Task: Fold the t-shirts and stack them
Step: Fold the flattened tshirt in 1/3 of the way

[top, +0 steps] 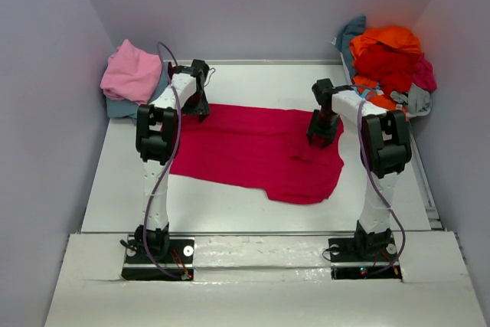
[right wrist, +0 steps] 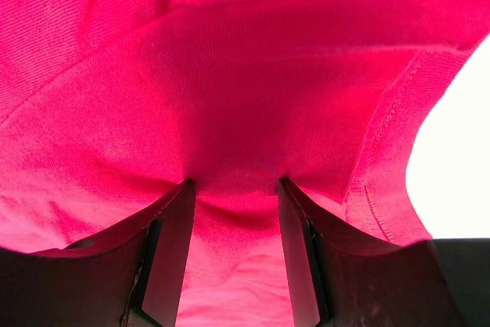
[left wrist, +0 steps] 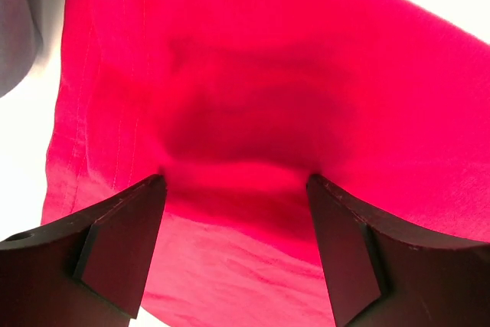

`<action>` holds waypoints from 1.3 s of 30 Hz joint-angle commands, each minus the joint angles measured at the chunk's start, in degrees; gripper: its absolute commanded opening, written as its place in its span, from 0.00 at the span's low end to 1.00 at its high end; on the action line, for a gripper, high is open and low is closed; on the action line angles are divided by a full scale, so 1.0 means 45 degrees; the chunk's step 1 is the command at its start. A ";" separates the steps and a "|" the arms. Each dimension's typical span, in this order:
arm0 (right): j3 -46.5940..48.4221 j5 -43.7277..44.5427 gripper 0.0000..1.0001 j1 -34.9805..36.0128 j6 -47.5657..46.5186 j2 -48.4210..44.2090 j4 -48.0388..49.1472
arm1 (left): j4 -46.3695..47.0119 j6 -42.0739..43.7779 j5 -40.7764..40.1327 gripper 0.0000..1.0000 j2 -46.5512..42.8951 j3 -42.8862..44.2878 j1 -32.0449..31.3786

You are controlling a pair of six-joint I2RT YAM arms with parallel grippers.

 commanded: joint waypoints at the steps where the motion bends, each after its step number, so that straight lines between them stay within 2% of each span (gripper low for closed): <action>1: 0.0402 -0.0419 0.53 0.0081 0.0276 0.0609 0.0435 | -0.0686 0.0067 0.0139 0.87 0.0745 0.1039 0.0022; 9: 0.1241 -0.0361 0.54 0.0081 0.0686 0.1136 0.0201 | -0.0373 0.0222 0.0022 0.86 0.1369 0.1703 0.0022; 23: 0.5595 0.0987 0.55 -0.1304 0.0959 0.2835 -0.1733 | -0.0022 0.0399 0.0392 0.86 0.2014 0.2505 -0.0096; 34: 0.6652 0.1243 0.55 -0.2028 0.0803 0.3207 -0.2281 | 0.0290 0.0302 0.1270 0.86 0.2425 0.2720 -0.0213; 39: 0.6381 0.0968 0.55 -0.2029 0.0706 0.2643 -0.2144 | 0.0465 0.0223 0.0630 0.86 0.1882 0.2371 -0.0329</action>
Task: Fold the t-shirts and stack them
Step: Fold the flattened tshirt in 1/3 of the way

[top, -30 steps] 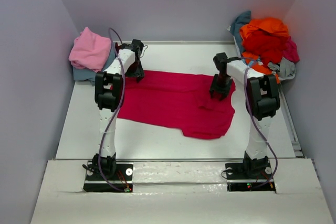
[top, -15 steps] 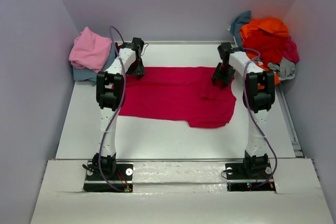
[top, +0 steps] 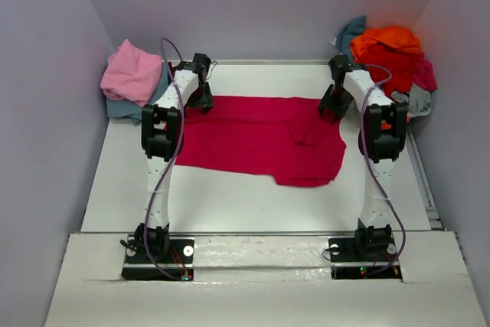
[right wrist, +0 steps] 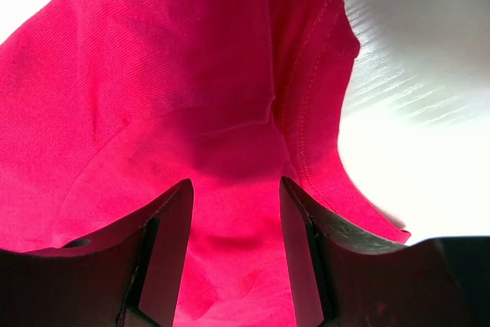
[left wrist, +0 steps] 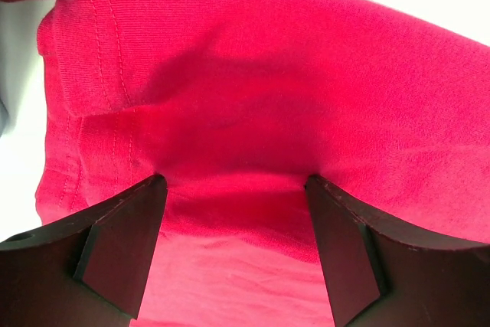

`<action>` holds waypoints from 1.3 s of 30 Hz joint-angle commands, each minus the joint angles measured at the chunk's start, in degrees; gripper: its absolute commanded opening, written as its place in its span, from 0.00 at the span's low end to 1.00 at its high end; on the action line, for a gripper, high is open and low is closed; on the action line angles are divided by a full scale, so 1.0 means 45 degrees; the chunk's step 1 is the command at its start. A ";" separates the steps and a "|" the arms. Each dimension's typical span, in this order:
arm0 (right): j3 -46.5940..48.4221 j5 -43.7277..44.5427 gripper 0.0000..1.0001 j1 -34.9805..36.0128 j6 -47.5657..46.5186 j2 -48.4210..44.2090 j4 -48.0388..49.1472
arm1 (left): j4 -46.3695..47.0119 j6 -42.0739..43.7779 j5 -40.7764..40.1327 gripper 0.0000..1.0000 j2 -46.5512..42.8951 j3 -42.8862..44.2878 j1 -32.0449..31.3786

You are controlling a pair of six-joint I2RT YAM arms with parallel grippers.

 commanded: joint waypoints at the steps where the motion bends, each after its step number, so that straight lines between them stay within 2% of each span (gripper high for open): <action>1: -0.0002 0.0001 0.55 -0.0164 -0.0013 -0.0719 -0.0051 | 0.0617 -0.0195 -0.0174 0.86 0.0072 -0.0356 -0.0320; 6: -0.0842 -0.0311 0.55 -0.0009 -0.0462 -0.2163 0.0010 | 0.0774 -0.0604 -0.0837 0.86 -0.1351 -0.1273 -0.0320; 11: -0.2325 -0.0096 0.55 0.0520 -0.0775 -0.3708 0.0222 | 0.1612 -0.0898 -0.1444 0.87 -0.3247 -0.3009 -0.0320; 14: -0.3436 -0.0565 0.55 0.0772 -0.0737 -0.4488 0.0399 | 0.1109 -0.0917 -0.1639 0.87 -0.3757 -0.2896 -0.0436; 21: -0.5060 -0.1073 0.55 0.2002 -0.0736 -0.4785 0.0614 | 0.0598 -0.1113 -0.1952 0.87 -0.4577 -0.3929 -0.0574; 28: -0.5824 -0.1366 0.54 0.2512 -0.0424 -0.4297 0.1258 | 0.1279 -0.0997 -0.1309 0.87 -0.4402 -0.5296 -0.0574; 39: -0.6332 -0.1406 0.54 0.2512 -0.0131 -0.3632 0.1903 | 0.0872 -0.0664 -0.0897 0.87 -0.2783 -0.3873 -0.0574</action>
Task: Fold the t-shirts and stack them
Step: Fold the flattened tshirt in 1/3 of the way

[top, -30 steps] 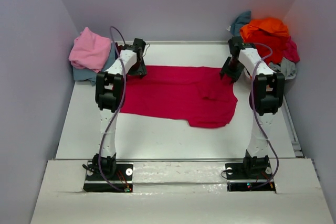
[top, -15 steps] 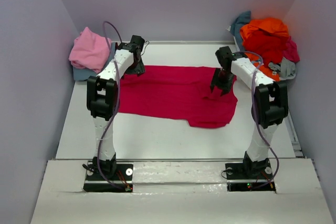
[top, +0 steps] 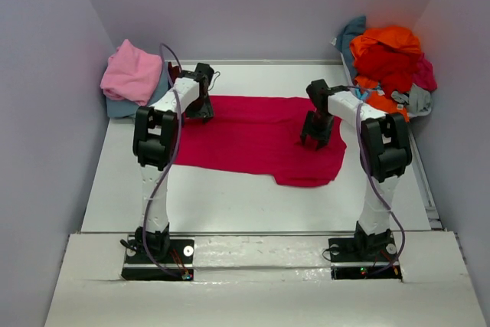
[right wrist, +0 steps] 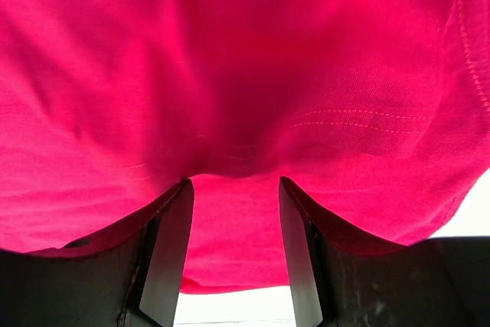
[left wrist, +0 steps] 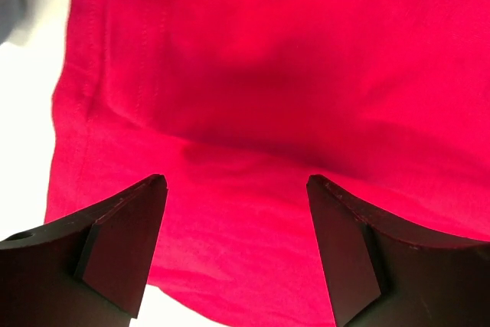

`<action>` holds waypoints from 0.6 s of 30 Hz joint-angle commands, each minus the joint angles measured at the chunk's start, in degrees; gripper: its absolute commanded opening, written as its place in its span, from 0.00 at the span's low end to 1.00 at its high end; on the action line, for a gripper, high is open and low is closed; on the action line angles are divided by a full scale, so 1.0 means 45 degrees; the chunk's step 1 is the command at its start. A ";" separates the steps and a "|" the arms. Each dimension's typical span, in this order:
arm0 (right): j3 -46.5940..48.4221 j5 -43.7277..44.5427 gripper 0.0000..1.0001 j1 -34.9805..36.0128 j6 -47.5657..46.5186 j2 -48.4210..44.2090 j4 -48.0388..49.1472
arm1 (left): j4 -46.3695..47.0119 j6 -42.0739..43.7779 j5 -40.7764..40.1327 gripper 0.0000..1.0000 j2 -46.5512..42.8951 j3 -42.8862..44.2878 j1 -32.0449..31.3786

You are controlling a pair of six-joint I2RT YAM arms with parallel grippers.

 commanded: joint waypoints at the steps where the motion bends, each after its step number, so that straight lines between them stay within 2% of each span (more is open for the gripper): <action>1: -0.0207 -0.0128 0.54 -0.0014 0.0277 0.0088 0.0480 | -0.0338 0.0186 0.0001 0.87 0.0361 0.0747 -0.0016; 18: 0.0378 -0.0284 0.55 -0.0326 0.0902 0.1534 0.0559 | -0.1178 0.0518 0.0333 0.87 0.2373 0.2817 -0.0016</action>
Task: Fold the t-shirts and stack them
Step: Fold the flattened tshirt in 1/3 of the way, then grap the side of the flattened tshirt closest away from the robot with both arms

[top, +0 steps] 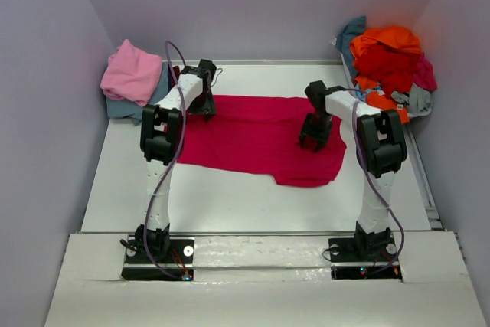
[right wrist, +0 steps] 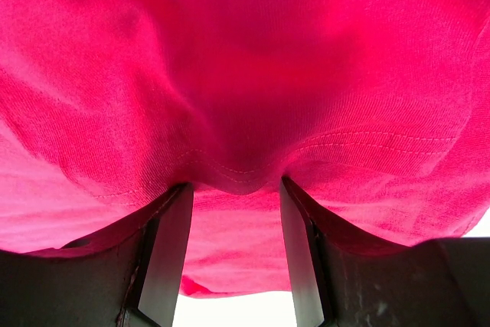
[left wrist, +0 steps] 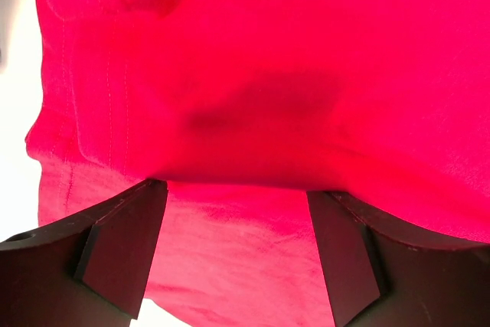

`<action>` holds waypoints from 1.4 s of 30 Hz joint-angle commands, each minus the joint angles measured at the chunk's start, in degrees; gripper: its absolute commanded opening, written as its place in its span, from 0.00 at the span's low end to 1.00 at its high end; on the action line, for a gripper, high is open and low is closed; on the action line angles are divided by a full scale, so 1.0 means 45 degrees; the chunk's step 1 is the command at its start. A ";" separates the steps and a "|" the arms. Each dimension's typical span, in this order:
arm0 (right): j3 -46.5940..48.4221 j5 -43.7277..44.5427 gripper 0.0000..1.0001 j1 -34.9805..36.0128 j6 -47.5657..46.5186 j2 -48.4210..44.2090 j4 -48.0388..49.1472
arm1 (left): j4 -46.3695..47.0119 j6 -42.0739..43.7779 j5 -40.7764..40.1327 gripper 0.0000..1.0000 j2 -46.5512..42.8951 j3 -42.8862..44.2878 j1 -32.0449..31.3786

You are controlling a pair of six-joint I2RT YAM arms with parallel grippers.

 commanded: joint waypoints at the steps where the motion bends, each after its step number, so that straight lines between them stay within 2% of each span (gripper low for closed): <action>1: 0.0218 0.0051 0.55 -0.0456 0.0252 0.0670 0.0500 | -0.0274 0.0091 0.0119 0.87 0.0751 0.0544 -0.0016; 13: 0.2171 0.0871 0.55 -0.1630 -0.0002 0.1470 -0.0222 | -0.0412 0.0150 0.0393 0.86 0.1475 0.1209 -0.0016; 21: 0.4920 0.1281 0.55 -0.2236 -0.0372 0.2777 -0.1197 | -0.0470 0.0228 0.0706 0.86 0.1729 0.1599 -0.0016; 24: 0.5471 0.1106 0.55 -0.2236 -0.0626 0.2761 -0.1472 | -0.0121 0.0150 0.0569 0.86 0.1128 0.1153 -0.0016; 27: 0.4851 0.0910 0.55 -0.2236 -0.0900 0.1847 -0.1045 | 0.0718 0.0130 0.0472 0.86 0.0093 0.0275 -0.0016; 32: 0.4106 0.0754 0.56 -0.2236 -0.1252 0.0652 -0.0945 | 0.0565 0.0111 0.0199 0.86 -0.0672 -0.0021 -0.0016; 36: 0.3308 0.0735 0.56 -0.2236 -0.1389 -0.0322 -0.0946 | 0.0857 0.0130 0.0237 0.86 -0.2036 -0.1132 -0.0151; 42: 0.2290 0.0578 0.56 -0.1671 -0.1409 -0.1866 -0.1081 | 0.0390 -0.0162 -0.0094 0.86 -0.3231 -0.1584 -0.0387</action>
